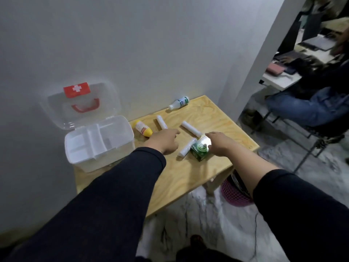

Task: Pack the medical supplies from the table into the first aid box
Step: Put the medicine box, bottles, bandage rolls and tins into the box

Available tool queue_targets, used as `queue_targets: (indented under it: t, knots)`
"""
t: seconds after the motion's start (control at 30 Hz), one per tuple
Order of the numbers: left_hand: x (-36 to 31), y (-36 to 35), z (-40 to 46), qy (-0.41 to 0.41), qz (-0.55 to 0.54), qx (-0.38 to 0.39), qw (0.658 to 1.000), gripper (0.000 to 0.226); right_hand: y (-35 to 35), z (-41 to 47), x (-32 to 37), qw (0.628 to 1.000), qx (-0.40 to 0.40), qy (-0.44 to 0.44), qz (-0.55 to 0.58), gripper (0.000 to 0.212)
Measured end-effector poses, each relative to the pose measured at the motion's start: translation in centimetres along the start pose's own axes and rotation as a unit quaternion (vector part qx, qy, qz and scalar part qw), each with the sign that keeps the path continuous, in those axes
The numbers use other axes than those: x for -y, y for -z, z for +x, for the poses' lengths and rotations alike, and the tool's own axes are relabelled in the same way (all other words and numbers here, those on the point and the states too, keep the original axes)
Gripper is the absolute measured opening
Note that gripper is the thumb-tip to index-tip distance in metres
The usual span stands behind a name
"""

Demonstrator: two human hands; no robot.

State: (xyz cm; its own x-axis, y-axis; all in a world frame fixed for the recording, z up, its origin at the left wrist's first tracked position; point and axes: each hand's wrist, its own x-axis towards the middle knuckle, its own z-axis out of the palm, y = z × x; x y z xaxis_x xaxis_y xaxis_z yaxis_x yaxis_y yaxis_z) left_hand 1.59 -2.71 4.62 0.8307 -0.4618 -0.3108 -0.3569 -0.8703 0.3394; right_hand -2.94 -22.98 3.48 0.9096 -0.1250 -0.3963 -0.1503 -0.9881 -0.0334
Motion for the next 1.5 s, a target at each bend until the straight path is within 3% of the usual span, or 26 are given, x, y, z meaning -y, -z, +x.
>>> queue_targets:
  t: [0.33,0.63,0.8,1.07,1.3,1.5]
  knots:
    - [-4.0,-3.7,2.8,0.078,-0.026,0.004,0.997,0.05,-1.5,4.3,-5.7,0.995,0.01,0.097,-0.031,0.082]
    - [-5.4,-5.4,2.2,0.158,-0.04,-0.006,0.987,0.049,-1.9,5.8,-7.7,0.978,-0.034,0.201,-0.036,0.055]
    - [-6.2,-4.3,1.4,0.169,-0.073,-0.034,0.982,0.051,1.4,5.0,-7.8,0.972,-0.038,0.229,0.037,0.062]
    - [-3.0,-0.3,-3.6,0.234,-0.066,-0.116,0.963,0.042,7.0,3.9,-1.6,0.943,-0.103,0.312,0.04,0.072]
    - [3.4,2.1,-10.3,0.331,-0.052,-0.131,0.933,0.056,8.8,3.7,7.5,0.923,-0.12,0.366,0.014,0.072]
    - [9.2,2.1,-13.3,0.367,-0.045,-0.149,0.917,0.068,8.9,4.0,14.7,0.91,-0.166,0.38,-0.023,0.068]
